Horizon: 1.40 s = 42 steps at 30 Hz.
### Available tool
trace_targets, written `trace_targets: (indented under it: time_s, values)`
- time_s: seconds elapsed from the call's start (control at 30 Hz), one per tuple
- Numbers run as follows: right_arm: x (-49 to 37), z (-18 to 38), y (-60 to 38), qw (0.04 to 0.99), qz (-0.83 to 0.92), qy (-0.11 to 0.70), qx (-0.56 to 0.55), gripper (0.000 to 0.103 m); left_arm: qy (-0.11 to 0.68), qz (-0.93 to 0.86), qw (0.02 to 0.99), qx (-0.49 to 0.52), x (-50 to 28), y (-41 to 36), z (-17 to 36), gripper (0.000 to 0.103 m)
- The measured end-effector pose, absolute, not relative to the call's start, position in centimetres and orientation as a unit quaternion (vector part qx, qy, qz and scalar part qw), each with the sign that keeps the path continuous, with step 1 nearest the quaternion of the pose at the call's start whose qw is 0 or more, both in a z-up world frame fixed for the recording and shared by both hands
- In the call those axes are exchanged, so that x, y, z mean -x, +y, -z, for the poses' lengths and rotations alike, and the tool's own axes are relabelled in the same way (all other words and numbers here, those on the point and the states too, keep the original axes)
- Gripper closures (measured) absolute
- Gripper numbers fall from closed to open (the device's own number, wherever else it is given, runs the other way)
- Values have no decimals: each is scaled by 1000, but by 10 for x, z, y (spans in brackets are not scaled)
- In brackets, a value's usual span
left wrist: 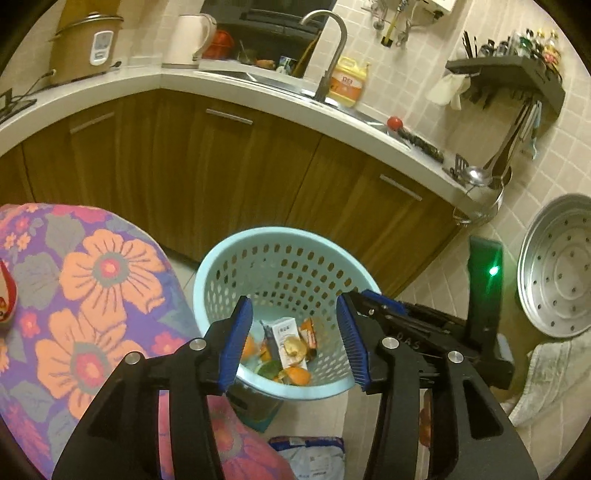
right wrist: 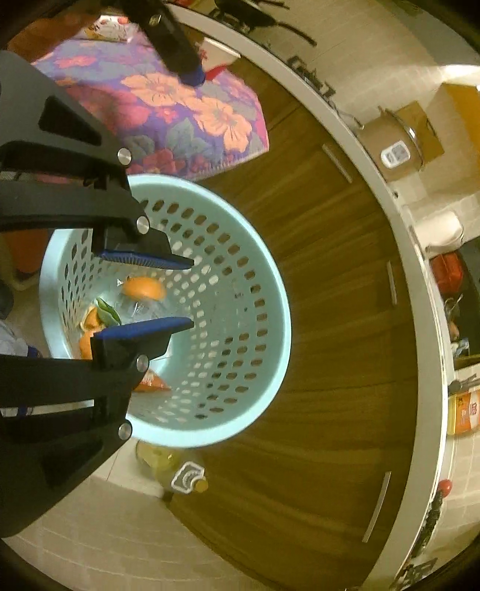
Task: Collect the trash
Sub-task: 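Carry both bread crusts over the blue basket and open both grippers, then move both open tools back to the table toward the bottle and cup, then grasp the white printed bottle with the left gripper while the right grasps the paper cup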
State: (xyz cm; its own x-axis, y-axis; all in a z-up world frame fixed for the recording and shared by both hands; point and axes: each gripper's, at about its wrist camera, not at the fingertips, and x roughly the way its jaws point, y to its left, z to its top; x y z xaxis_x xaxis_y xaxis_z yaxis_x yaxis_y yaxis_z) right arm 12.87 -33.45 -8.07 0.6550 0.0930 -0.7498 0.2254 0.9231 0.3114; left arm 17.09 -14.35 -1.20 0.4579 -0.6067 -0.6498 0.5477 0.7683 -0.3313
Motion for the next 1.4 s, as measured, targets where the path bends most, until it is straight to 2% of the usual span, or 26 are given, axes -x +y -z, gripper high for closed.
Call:
trace_targets:
  time_s: [0.13, 0.2, 0.23, 0.27, 0.3, 0.43, 0.53, 0.7, 0.8, 0.9, 0.97, 1.17, 1.4]
  values:
    - [-124, 80, -335, 886, 26, 418, -201, 78, 395, 342, 852, 38, -166, -140, 9, 57]
    - [-122, 74, -326, 891, 26, 413, -187, 67, 390, 339, 855, 40, -160, -130, 5, 57]
    - [-120, 69, -321, 895, 24, 407, -182, 54, 384, 335, 859, 43, -156, -121, 2, 56]
    - [-119, 64, -314, 899, 19, 399, -177, 49, 380, 332, 862, 45, -153, -115, 0, 53]
    - [-118, 57, -305, 905, 8, 390, -169, 49, 374, 327, 866, 50, -149, -105, -4, 48]
    - [-118, 29, -267, 920, -45, 359, -150, 49, 353, 299, 885, 50, -127, -63, -20, 43]
    - [-121, 9, -230, 927, -93, 338, -133, 49, 331, 260, 906, 46, -107, -22, -34, 32]
    - [-133, -8, -162, 925, -168, 327, -101, 46, 309, 154, 938, 27, -72, 53, -49, 27]
    - [-141, -12, -121, 921, -206, 322, -79, 45, 304, 83, 949, 22, -53, 97, -52, 21]
    - [-154, -13, -88, 917, -237, 315, -68, 37, 303, 3, 953, 10, -36, 138, -50, 12]
    - [-163, -11, -68, 917, -247, 309, -53, 29, 310, -32, 950, 5, -28, 166, -45, 12]
    - [-204, 10, -24, 908, -255, 331, -17, 29, 349, -42, 934, 59, -29, 218, -17, 11]
    - [-231, 31, -3, 906, -244, 346, 15, 29, 378, -18, 922, 79, -48, 226, 15, 11]
